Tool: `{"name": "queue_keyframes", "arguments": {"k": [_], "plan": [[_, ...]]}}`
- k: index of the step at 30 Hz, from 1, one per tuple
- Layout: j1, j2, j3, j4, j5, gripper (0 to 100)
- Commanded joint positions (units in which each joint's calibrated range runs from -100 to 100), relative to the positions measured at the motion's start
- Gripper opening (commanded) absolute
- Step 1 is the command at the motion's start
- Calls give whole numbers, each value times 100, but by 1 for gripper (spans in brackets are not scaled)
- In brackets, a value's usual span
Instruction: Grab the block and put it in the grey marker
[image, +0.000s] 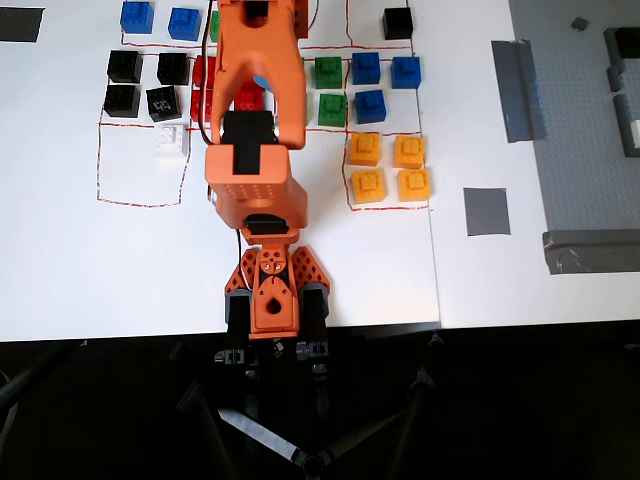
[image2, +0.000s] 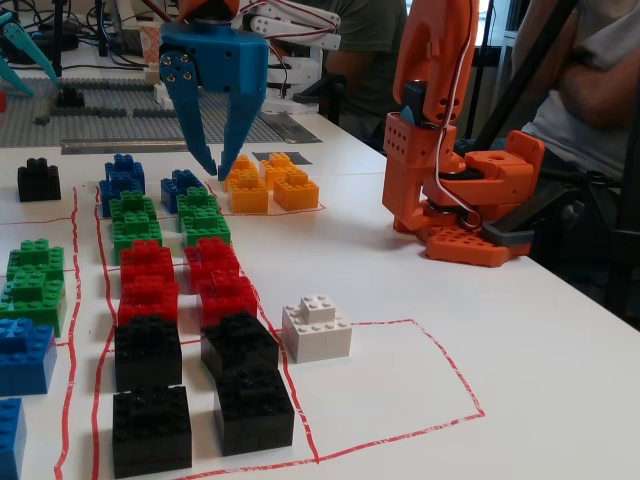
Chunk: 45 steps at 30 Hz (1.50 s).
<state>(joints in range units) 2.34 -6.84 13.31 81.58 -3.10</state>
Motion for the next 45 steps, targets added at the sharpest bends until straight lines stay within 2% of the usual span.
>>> {"name": "queue_keyframes", "arguments": {"k": [1,22,32,37,45], "plan": [[7,-750,-1,112,59,0],[-168,-802,-155,308,-34,0],[-1125,-1044,-364,781,-332,0],[-1732,-1156,-428,1075,-781,0],[-2897,-1389,-428,1328,-1172,0]]}}
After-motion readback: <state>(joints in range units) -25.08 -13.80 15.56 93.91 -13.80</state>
